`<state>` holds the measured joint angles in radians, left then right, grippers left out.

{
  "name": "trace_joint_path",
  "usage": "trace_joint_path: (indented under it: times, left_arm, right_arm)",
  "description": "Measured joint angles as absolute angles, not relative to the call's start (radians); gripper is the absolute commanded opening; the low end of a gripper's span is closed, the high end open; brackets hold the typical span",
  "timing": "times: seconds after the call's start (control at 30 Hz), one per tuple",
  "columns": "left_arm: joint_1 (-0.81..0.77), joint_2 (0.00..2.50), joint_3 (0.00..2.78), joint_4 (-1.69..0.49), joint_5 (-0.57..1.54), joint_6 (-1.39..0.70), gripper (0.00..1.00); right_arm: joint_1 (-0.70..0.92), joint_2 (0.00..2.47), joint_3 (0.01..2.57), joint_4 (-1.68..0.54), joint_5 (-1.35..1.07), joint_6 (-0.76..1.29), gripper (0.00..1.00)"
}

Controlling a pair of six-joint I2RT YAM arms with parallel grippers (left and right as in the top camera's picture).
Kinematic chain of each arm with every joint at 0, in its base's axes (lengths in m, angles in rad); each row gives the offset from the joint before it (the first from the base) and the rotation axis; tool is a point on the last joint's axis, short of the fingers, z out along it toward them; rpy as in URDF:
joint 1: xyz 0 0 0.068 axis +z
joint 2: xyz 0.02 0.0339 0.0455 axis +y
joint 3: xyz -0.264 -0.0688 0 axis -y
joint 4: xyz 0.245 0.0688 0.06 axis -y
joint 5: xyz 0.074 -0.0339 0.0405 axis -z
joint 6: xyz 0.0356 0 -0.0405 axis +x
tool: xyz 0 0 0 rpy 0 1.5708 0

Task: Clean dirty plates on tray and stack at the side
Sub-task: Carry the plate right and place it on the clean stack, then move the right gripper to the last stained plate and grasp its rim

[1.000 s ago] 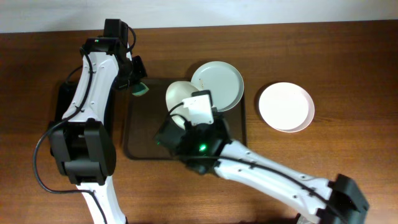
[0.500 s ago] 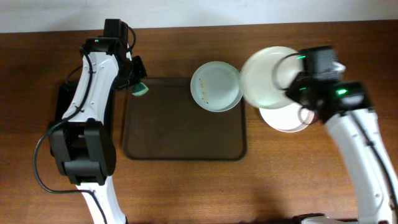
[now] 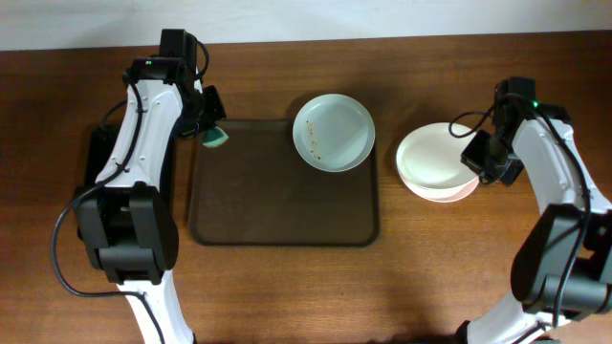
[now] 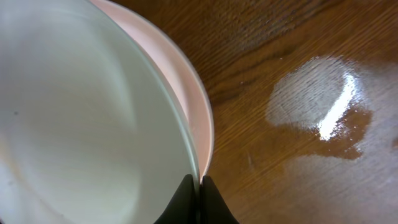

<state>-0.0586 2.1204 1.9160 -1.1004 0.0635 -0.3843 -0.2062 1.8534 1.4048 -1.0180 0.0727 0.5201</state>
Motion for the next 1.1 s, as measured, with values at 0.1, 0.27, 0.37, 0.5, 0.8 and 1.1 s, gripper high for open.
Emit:
trace_joint_path:
  times: [0.1,0.27,0.37,0.5,0.8,1.1]
  left_arm:
    - [-0.059,2.12,1.916,-1.1,0.064,-0.384,0.0]
    - [-0.059,2.12,1.916,-1.1,0.064,-0.384,0.0]
    - [-0.059,2.12,1.916,-1.1,0.064,-0.384,0.0]
    - [-0.059,2.12,1.916,-1.1,0.064,-0.384,0.0]
    - [-0.059,2.12,1.916,-1.101,0.064,-0.384,0.0]
    - [-0.059,2.12,1.916,-1.111,0.064,-0.384,0.0]
  right_arm:
    - [-0.217,1.868,1.405,-1.017,0.065,0.523,0.04]
    - [-0.233,1.869,1.405,-1.018,0.053,0.516,0.63]
    - [-0.228,1.869,1.41,-1.034,-0.03,0.439,0.65]
    - [-0.165,1.871,1.502,-1.078,-0.09,0.403,0.6]
    - [0.176,1.903,1.575,-0.854,-0.128,0.612,0.39]
    - [0.319,2.07,1.575,-0.853,-0.003,0.788,0.23]
